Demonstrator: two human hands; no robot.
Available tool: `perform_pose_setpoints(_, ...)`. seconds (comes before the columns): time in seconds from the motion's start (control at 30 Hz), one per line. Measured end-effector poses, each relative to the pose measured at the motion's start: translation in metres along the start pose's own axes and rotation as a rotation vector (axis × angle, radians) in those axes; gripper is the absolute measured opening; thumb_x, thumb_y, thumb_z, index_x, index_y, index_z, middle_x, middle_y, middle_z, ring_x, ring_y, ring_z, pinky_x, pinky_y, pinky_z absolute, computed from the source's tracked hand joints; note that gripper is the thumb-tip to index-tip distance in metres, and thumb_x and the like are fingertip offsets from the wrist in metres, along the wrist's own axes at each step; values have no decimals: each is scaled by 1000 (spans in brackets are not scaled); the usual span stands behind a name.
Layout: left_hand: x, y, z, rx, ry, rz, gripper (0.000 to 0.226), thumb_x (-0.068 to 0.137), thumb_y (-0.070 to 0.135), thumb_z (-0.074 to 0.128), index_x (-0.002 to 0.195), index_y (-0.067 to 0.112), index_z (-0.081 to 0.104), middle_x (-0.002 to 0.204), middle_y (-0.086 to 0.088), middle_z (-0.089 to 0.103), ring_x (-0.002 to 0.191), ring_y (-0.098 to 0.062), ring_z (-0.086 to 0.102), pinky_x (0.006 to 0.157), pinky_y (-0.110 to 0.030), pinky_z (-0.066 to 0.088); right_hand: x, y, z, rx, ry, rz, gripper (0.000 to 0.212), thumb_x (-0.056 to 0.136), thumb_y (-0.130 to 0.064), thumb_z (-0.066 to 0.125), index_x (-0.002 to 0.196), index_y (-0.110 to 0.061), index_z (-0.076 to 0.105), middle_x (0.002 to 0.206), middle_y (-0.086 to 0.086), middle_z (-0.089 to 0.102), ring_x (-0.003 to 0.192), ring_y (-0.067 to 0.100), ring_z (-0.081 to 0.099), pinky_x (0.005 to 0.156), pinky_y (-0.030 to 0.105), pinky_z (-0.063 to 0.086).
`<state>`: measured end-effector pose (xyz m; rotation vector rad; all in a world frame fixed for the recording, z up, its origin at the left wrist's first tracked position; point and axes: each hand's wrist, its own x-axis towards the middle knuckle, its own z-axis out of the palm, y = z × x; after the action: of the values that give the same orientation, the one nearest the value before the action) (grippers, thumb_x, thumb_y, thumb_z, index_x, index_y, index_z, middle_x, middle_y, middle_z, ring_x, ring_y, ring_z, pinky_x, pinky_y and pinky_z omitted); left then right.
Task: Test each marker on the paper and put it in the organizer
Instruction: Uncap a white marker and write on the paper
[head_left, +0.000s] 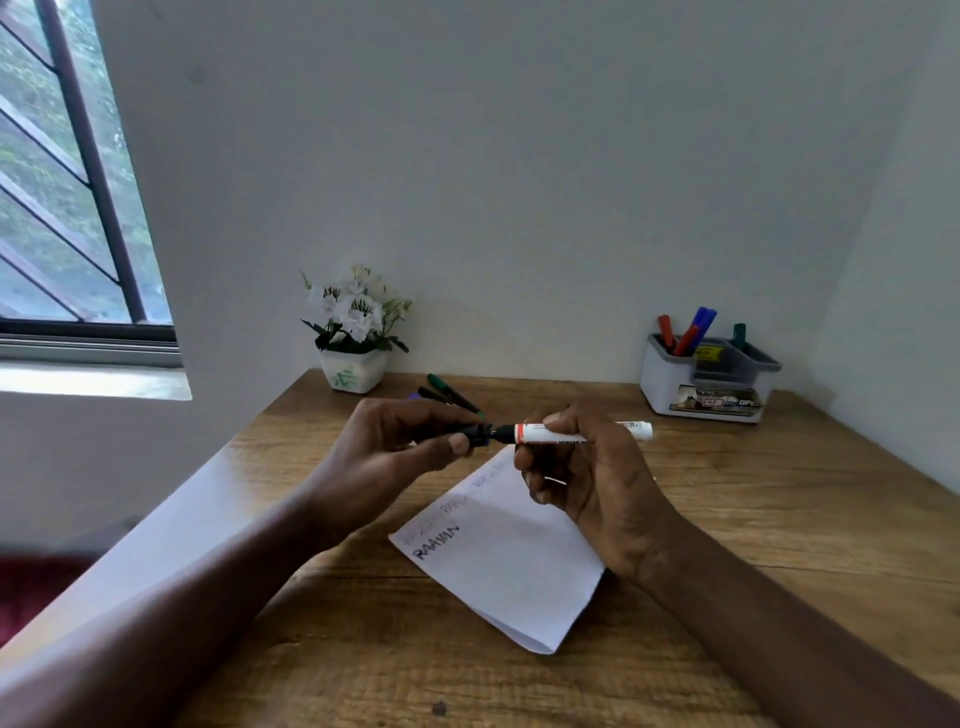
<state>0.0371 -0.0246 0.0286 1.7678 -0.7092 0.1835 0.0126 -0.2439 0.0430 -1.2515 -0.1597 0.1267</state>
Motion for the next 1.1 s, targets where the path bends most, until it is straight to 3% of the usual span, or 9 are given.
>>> perform_pose_setpoints(0.17, -2, -1, 2, -27, -43, -13, 28, 91, 26, 72, 118, 19, 74, 113, -5, 75, 102, -20, 70, 80, -27, 55, 1, 4, 3, -54, -37, 19, 18, 84, -26, 66, 77, -15, 79, 78, 14, 74, 59, 16, 60, 54, 26, 47)
perform_pose_setpoints(0.27, -1, 0, 2, -174, 10, -45, 27, 87, 23, 77, 110, 11, 73, 108, -13, 75, 98, -26, 70, 78, -30, 58, 1, 2, 4, -55, -41, -5, 20, 74, -35, 75, 77, -16, 83, 81, 14, 76, 58, 14, 61, 55, 26, 48)
perform_pose_setpoints(0.6, 0, 4, 7, -416, 14, -154, 26, 77, 25, 80, 94, 6, 76, 94, -18, 71, 86, -28, 62, 71, -28, 56, 2, 8, 8, 85, -10, -1, 16, 75, -25, 77, 64, -14, 80, 69, 14, 74, 51, 12, 62, 51, 21, 51)
perform_pose_setpoints(0.7, 0, 3, 6, -338, -6, -120, 27, 81, 28, 82, 96, 6, 75, 98, -20, 73, 90, -34, 64, 75, -32, 57, 4, 4, 4, 55, -52, 5, 17, 73, -28, 78, 66, -13, 80, 68, 13, 72, 53, 14, 61, 52, 22, 51)
perform_pose_setpoints(0.8, 2, 0, 7, -175, 2, -83, 37, 86, 40, 73, 103, 7, 72, 100, -15, 75, 93, -33, 69, 79, -36, 57, 7, -1, 0, -42, -113, -33, 23, 76, -36, 74, 81, -16, 82, 76, 16, 74, 57, 18, 62, 53, 26, 50)
perform_pose_setpoints(0.93, 7, -9, 4, 205, 109, -82, 51, 88, 70, 53, 104, 26, 72, 101, 4, 75, 94, -13, 69, 85, -43, 57, 14, 0, -5, -146, -47, -156, 33, 82, -40, 75, 101, -13, 77, 93, 17, 76, 74, 19, 63, 58, 29, 44)
perform_pose_setpoints(1.03, 6, -14, 1, 553, 7, -106, 71, 81, 87, 34, 121, 37, 65, 122, 16, 69, 106, 2, 63, 89, -38, 56, 15, -4, -12, -151, -41, -189, 46, 82, -44, 63, 114, -14, 74, 107, 15, 76, 85, 19, 65, 62, 29, 44)
perform_pose_setpoints(1.1, 6, -16, 1, 701, -103, -128, 78, 79, 89, 29, 133, 39, 56, 139, 14, 59, 117, -2, 58, 94, -37, 53, 16, -8, -16, -123, -38, -172, 49, 85, -49, 60, 120, -17, 72, 114, 14, 75, 91, 18, 67, 64, 27, 47)
